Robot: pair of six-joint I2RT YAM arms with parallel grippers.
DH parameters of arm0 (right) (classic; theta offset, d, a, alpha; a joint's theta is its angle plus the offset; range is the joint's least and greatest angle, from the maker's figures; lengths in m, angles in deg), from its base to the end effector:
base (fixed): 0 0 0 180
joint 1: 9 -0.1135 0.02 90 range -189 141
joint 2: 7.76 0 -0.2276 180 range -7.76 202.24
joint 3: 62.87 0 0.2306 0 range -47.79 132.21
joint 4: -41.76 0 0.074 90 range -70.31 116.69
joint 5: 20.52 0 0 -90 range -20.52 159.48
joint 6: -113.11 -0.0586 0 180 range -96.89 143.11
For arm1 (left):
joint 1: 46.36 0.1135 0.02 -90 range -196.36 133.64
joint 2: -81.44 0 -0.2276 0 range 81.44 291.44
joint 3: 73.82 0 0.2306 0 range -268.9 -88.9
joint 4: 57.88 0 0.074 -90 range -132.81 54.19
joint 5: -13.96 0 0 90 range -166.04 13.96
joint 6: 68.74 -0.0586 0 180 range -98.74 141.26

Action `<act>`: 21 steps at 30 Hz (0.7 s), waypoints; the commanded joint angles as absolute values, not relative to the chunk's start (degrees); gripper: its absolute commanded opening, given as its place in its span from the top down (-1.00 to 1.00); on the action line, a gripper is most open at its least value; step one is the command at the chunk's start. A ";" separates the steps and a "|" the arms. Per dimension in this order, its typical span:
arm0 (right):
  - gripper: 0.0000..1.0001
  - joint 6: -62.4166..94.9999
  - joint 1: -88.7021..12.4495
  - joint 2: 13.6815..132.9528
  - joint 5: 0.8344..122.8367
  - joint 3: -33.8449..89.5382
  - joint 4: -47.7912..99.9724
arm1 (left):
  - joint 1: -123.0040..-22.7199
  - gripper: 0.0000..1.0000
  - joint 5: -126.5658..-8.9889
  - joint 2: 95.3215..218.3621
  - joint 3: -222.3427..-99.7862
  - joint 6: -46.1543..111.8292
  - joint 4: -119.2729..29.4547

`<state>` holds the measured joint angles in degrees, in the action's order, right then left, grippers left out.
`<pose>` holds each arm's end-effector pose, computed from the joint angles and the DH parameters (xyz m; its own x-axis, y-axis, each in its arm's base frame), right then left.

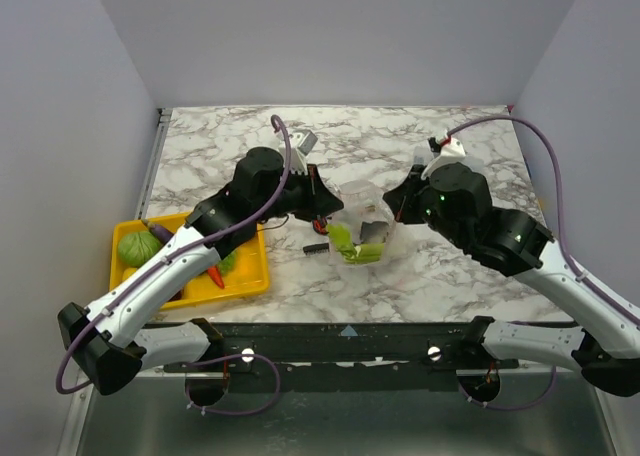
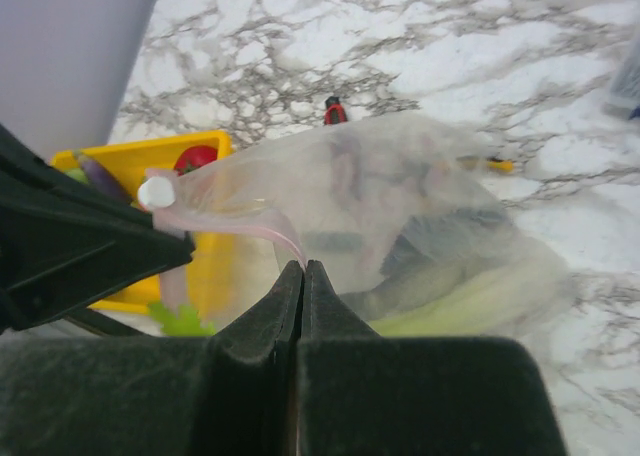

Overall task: Place the food in the zip-top bag and seal the zipper
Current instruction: Adjust the zipper food storage bag at the center of the board.

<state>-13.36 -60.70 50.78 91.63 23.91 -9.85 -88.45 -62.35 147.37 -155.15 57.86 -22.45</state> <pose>0.1550 0.1606 0.3659 -0.5022 0.2523 -0.8271 -0.2659 0.8651 0.4254 0.1929 -0.1930 0.3377 -0.6907 -0.1567 -0.7059 0.5038 0.5961 -0.6252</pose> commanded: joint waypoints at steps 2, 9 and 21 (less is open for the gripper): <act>0.99 -6.20 -60.94 50.86 101.54 35.75 -23.68 | -88.55 1.00 -47.65 146.88 -164.61 67.74 -18.68; 0.99 -6.20 -60.99 48.38 97.17 33.95 -19.37 | -88.73 1.00 -49.46 144.63 -160.84 76.47 -22.41; 0.99 -8.65 -60.96 43.85 101.77 37.15 -22.84 | -87.45 1.00 -45.97 146.48 -159.27 76.88 -25.93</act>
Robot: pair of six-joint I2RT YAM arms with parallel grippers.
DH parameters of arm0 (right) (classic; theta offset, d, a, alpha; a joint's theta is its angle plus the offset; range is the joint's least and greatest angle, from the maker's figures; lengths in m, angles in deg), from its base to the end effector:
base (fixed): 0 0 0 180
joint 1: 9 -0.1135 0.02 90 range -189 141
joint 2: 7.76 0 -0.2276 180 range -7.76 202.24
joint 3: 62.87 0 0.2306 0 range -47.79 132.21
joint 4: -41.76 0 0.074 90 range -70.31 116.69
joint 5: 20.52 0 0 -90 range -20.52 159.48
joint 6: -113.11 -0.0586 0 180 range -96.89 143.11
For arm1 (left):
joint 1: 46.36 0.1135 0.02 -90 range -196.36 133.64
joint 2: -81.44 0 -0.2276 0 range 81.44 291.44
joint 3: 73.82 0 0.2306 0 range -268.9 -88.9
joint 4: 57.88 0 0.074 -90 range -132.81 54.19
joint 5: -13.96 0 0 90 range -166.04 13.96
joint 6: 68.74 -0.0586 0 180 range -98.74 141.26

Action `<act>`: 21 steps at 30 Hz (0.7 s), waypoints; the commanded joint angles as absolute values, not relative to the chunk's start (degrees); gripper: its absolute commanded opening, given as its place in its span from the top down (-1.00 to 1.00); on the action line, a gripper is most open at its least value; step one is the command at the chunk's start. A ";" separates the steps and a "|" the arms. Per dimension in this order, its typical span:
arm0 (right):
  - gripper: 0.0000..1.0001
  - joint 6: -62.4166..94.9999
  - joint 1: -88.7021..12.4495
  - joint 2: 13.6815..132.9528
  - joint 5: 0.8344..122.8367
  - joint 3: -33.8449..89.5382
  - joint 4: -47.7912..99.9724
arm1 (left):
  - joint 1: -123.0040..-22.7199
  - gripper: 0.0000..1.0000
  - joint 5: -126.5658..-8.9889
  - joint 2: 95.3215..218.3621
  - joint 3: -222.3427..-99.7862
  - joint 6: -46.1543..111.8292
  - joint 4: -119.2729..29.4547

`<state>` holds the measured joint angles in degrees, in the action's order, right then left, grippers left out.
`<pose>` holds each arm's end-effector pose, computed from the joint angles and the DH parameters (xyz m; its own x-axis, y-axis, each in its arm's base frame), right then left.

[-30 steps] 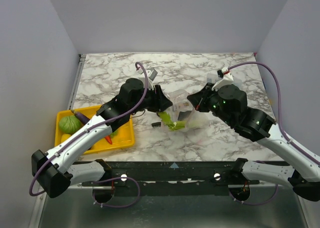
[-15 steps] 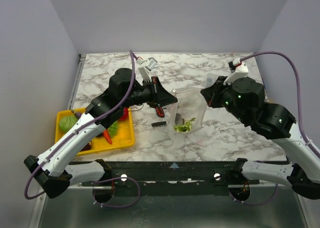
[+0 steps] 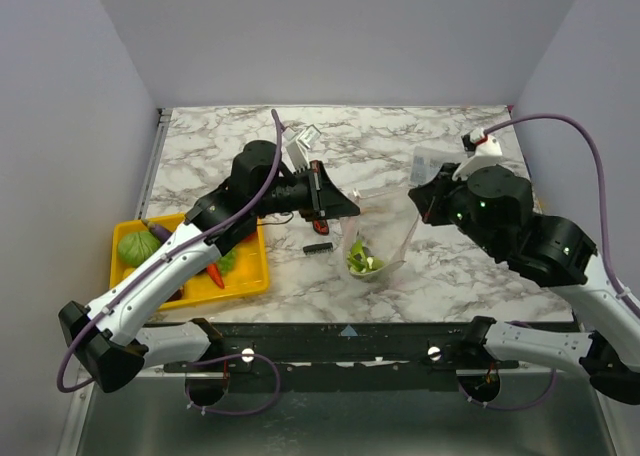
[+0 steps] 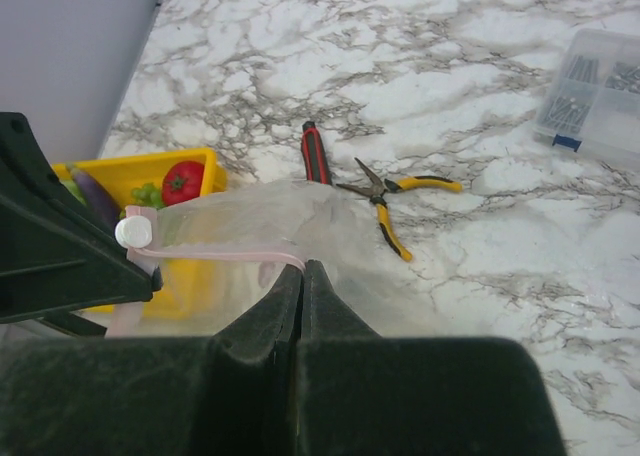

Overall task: Place the food in the zip-top bag and seal the zipper
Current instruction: Adjust the zipper food storage bag at the center of the board.

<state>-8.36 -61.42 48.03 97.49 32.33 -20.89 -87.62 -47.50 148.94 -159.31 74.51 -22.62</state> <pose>0.1351 0.1304 0.3985 -0.4331 0.1929 -0.8804 -0.2467 0.9142 0.3216 0.1860 -0.2005 0.3577 -0.8725 -0.1709 -0.4577 0.3730 0.3720 -0.8500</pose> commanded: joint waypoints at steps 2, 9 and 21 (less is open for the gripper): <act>0.99 -9.29 -60.94 42.12 100.80 36.39 -22.01 | -87.47 1.00 -47.03 146.52 -158.17 77.82 -27.01; 0.99 -13.08 -60.96 38.42 98.66 28.89 -15.76 | -87.87 0.76 -46.56 145.44 -150.36 77.63 -32.14; 0.99 -12.89 -60.96 39.15 97.43 27.52 -13.50 | -92.97 -0.01 -55.12 136.15 -139.83 70.47 -26.33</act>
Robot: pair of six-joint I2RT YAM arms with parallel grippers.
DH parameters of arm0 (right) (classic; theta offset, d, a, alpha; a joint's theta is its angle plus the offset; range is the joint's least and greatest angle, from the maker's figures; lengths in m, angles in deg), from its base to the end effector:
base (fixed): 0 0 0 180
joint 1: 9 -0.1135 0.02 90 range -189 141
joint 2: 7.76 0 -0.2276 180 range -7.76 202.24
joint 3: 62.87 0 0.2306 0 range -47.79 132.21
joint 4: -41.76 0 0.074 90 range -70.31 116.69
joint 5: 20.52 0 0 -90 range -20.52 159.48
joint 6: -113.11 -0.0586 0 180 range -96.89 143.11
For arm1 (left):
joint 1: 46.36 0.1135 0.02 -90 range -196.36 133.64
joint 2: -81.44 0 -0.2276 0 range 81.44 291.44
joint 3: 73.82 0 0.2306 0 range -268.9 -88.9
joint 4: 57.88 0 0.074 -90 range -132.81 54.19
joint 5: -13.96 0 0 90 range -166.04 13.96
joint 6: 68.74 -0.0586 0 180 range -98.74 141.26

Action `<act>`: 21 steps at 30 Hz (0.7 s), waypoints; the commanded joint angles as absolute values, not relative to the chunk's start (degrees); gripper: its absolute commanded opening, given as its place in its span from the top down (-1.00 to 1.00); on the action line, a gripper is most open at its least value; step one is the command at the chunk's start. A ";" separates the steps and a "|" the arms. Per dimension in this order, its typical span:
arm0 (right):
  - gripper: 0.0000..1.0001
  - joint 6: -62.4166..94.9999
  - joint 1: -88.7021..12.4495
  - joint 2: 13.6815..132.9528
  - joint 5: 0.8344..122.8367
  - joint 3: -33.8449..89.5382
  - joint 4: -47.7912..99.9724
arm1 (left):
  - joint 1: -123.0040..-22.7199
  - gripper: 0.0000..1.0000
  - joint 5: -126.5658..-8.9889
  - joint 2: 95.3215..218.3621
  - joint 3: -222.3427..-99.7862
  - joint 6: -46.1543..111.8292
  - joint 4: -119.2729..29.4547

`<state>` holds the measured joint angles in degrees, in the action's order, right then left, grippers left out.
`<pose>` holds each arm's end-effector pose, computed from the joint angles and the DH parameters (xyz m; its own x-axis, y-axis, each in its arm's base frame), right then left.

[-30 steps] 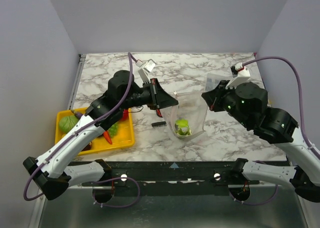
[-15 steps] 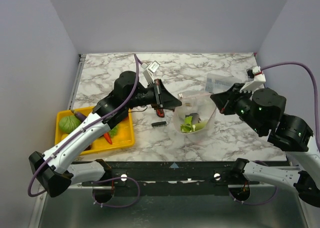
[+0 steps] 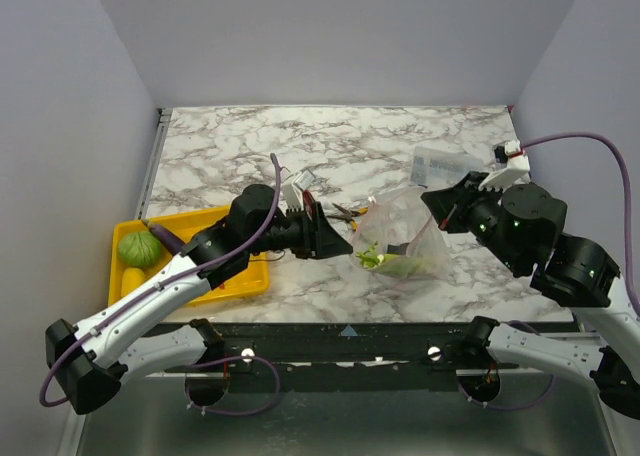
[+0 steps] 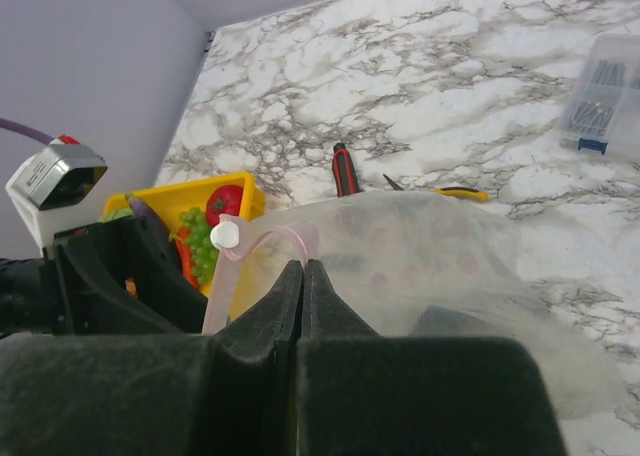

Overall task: Place the food in the zip-top bag and seal the zipper
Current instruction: Adjust the zipper food storage bag at the center of the board.

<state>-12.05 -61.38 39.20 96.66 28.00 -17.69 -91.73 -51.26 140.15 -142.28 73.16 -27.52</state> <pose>0.1142 0.1043 0.4060 -0.3848 0.3400 -0.8581 -0.2623 0.8511 0.4548 0.1568 -0.1938 0.3023 -0.8779 -0.1277 -0.4614 0.3741 0.4184 -0.8276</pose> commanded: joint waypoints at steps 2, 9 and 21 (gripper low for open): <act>0.99 -12.97 -60.95 39.38 97.31 27.02 -13.14 | -93.08 0.07 -54.23 135.69 -139.10 70.87 -27.29; 0.99 -13.20 -60.96 40.91 95.99 26.74 -13.03 | -93.48 0.27 -53.59 137.03 -139.96 70.36 -28.57; 0.99 -13.87 -60.99 41.55 95.06 26.22 -12.17 | -93.74 0.34 -51.52 139.12 -140.13 71.12 -31.23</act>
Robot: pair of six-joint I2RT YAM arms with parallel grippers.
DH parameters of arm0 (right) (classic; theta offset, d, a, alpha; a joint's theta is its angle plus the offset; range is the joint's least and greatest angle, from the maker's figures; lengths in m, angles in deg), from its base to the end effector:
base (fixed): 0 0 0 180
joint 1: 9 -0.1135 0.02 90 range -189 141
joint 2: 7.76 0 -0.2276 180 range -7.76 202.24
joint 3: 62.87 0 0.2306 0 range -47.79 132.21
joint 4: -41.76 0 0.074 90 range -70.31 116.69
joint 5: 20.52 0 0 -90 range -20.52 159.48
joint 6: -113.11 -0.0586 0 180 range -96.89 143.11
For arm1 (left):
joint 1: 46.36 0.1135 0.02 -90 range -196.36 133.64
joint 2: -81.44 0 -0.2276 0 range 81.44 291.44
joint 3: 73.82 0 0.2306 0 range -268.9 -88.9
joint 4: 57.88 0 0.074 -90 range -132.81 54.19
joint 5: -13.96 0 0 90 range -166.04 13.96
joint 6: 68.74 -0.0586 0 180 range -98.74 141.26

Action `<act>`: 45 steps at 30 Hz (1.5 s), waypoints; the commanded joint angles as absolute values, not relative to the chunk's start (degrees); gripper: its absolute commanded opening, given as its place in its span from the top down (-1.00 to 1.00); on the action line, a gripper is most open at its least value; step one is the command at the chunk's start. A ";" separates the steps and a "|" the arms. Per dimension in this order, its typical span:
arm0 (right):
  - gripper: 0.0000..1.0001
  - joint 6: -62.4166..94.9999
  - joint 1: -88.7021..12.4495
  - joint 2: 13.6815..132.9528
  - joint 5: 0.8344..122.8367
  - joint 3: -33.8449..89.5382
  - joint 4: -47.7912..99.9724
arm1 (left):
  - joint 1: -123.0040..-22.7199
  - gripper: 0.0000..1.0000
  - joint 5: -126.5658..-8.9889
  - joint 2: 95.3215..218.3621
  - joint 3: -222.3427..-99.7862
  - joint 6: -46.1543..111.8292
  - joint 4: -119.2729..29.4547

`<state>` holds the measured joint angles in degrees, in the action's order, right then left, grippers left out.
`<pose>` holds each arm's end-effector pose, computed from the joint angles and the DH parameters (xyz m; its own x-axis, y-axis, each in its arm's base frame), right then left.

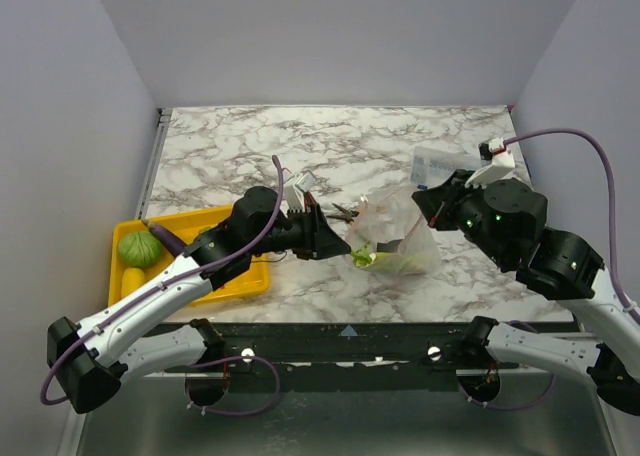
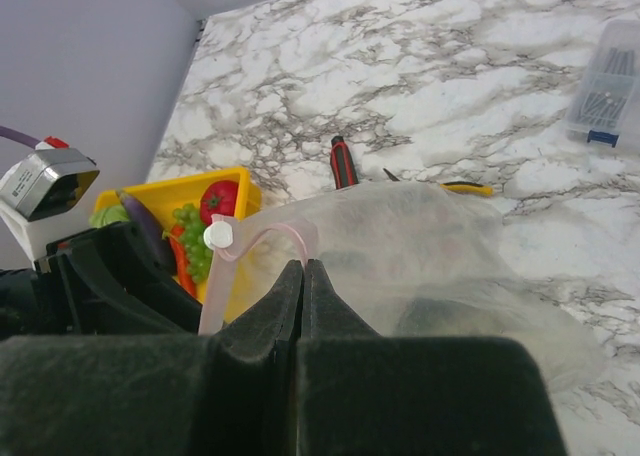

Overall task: Place the food in the zip-top bag and seal the zipper
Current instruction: Adjust the zipper food storage bag at the center of the board, then adjust the fake vegetable in the zipper food storage bag.

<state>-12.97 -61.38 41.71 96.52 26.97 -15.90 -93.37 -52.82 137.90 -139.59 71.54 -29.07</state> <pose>0.1238 0.1170 0.3983 -0.4061 0.3324 -0.8512 -0.2492 0.8559 0.4531 0.1483 -0.1930 0.2978 -0.8574 -0.1169 -0.5012 0.4164 0.4145 -0.8092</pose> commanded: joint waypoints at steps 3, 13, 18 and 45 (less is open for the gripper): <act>0.99 -13.91 -60.96 41.89 94.57 26.13 -11.86 | -93.82 0.50 -51.26 139.94 -140.48 70.86 -31.63; 0.95 -7.44 -60.99 43.76 97.23 27.65 -19.34 | -93.82 1.00 -43.64 139.79 -141.87 72.74 -39.03; 0.61 1.01 -60.96 48.43 93.57 32.24 -22.72 | -93.80 1.00 -40.97 142.62 -145.52 76.38 -39.64; 0.03 16.42 -60.96 52.27 53.67 28.96 -19.42 | -93.30 1.00 -45.63 143.86 -147.47 78.48 -35.69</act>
